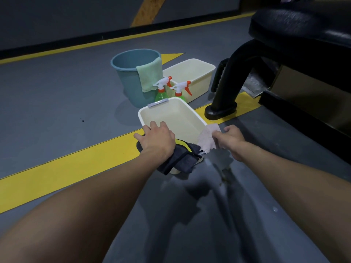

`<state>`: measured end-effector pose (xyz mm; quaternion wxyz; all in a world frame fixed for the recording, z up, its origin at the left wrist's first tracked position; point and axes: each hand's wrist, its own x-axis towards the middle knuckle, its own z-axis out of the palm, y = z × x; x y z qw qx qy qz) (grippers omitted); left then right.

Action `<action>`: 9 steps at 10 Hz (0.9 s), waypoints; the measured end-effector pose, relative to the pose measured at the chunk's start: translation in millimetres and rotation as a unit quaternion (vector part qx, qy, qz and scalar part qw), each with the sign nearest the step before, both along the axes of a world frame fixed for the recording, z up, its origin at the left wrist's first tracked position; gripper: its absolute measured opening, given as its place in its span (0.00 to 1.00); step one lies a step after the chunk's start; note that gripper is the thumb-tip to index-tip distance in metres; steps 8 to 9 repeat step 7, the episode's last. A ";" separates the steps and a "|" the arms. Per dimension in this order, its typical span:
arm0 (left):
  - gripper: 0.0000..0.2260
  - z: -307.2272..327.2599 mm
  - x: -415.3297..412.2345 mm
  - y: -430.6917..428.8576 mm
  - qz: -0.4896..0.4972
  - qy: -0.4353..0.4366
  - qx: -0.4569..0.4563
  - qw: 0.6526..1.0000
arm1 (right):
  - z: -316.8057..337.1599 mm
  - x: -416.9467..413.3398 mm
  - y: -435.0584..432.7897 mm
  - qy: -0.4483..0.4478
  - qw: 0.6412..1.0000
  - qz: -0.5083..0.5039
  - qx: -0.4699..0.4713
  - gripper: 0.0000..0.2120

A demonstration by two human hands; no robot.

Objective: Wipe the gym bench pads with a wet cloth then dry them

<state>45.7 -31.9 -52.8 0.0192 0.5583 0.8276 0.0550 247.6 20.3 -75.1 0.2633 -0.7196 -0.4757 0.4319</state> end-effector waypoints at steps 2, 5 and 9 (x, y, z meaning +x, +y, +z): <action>0.16 5.1 2.8 -3.8 -0.033 -0.004 0.019 0.999 | 18.2 -8.3 -8.3 -0.072 0.997 -0.005 0.034 0.27; 0.18 19.5 -3.1 -1.6 -0.052 -0.024 0.023 0.998 | 23.0 -16.5 -5.0 -0.128 0.988 0.029 0.076 0.23; 0.17 29.4 -5.1 9.6 -0.037 -0.107 0.075 0.991 | 29.7 -20.8 -2.7 -0.123 0.985 0.015 0.116 0.19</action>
